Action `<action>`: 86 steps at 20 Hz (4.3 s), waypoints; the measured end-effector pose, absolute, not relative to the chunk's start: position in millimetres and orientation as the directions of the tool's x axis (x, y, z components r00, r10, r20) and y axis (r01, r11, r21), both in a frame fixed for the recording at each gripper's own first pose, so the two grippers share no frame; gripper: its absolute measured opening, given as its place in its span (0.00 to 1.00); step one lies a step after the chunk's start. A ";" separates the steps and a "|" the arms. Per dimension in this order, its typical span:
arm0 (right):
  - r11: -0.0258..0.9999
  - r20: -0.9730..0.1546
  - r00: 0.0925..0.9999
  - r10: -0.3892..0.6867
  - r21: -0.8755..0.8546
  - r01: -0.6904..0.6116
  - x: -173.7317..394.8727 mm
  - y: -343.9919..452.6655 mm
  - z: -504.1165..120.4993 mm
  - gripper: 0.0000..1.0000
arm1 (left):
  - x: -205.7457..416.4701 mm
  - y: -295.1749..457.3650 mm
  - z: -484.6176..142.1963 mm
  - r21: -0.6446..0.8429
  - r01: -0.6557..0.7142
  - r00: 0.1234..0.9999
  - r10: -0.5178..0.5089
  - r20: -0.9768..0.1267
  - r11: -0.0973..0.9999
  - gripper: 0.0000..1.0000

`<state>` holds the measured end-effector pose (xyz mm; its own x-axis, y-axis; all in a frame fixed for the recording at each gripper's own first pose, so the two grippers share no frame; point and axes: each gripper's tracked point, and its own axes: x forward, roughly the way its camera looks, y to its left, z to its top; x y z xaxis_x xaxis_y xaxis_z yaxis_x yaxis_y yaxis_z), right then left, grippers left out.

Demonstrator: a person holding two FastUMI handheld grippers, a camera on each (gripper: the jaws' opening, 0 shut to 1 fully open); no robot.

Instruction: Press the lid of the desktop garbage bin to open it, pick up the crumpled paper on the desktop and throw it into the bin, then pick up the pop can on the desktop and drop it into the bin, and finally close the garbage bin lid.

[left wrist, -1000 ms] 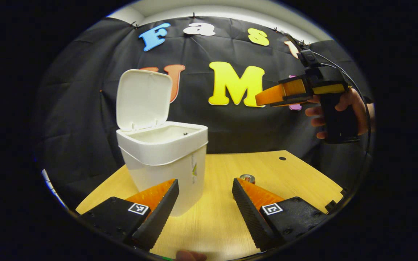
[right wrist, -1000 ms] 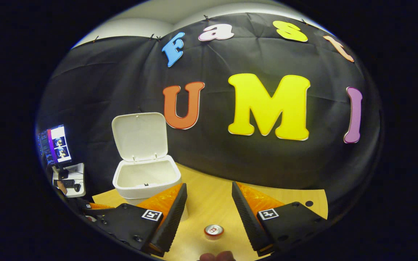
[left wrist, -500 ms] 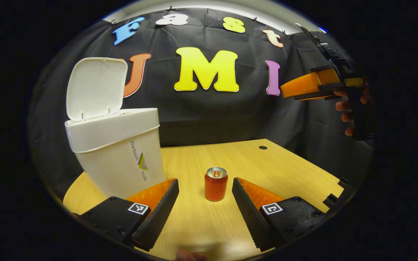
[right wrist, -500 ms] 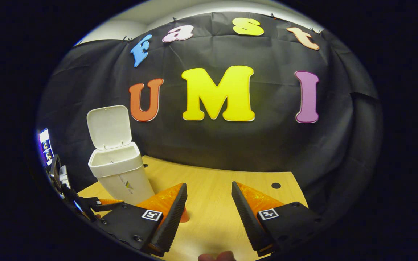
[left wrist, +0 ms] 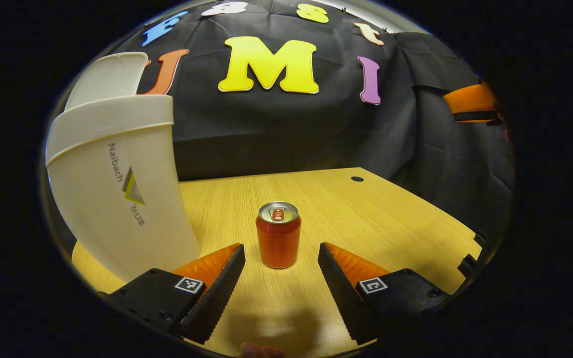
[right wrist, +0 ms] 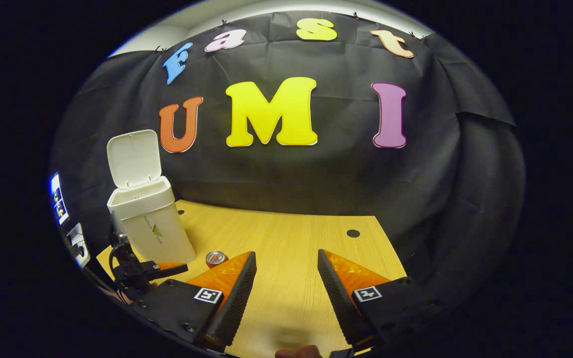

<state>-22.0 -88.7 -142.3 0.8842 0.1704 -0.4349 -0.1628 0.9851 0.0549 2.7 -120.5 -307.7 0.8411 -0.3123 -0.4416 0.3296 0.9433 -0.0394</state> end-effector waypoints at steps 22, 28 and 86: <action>0.979 -0.467 0.875 0.126 -0.082 -0.185 -9.1 -107.1 -146.9 0.81 | 57.2 -137.9 -368.9 0.008 0.341 0.819 -0.293 -0.493 0.940 0.97; 0.981 -0.460 0.879 0.121 -0.081 -0.178 -7.4 -106.4 -143.4 0.81 | 55.7 -134.5 -365.8 0.012 0.342 0.817 -0.292 -0.497 0.939 0.86; 0.964 -0.299 0.917 0.265 0.073 -0.255 8.7 -44.5 -68.9 0.80 | 100.7 117.5 60.7 -0.017 -0.486 0.873 0.484 -0.050 0.874 1.00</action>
